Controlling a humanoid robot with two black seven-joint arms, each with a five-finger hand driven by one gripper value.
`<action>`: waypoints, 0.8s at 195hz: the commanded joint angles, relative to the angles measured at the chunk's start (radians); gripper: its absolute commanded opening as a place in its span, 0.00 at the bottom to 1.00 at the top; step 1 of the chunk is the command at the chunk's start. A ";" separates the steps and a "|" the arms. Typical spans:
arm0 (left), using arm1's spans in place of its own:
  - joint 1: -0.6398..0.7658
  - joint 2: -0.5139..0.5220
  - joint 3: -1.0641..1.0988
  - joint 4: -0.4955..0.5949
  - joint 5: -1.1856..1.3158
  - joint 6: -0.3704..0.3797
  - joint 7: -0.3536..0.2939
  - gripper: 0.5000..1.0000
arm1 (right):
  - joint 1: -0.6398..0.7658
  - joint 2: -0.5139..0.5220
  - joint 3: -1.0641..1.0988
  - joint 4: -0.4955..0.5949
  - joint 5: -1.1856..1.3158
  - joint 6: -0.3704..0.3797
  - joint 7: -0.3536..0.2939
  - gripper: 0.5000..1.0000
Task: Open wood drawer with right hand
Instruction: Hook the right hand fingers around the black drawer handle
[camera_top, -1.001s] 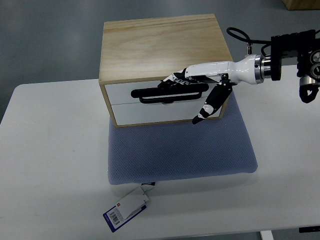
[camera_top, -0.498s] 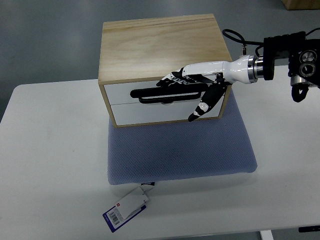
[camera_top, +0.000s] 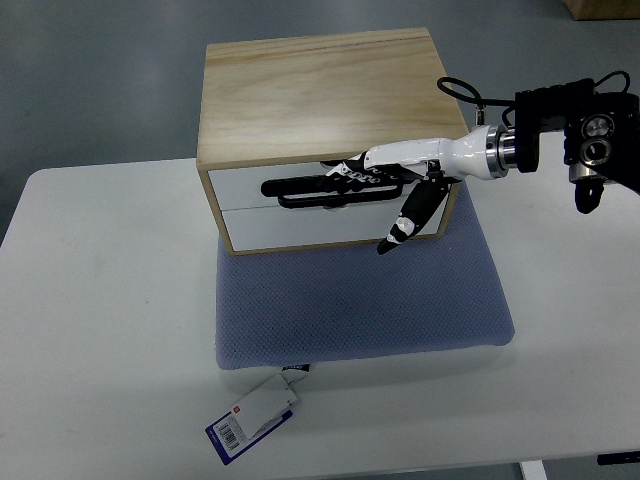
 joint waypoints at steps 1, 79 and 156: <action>0.000 0.000 0.000 0.000 0.000 0.000 0.000 1.00 | 0.000 0.000 -0.001 -0.002 -0.001 0.000 0.000 0.87; 0.000 0.000 0.000 0.000 0.000 0.000 0.000 1.00 | 0.004 0.020 -0.010 -0.030 -0.021 0.000 0.000 0.87; 0.000 0.000 0.000 -0.001 0.000 0.000 0.000 1.00 | 0.002 0.031 -0.021 -0.044 -0.021 0.000 0.000 0.87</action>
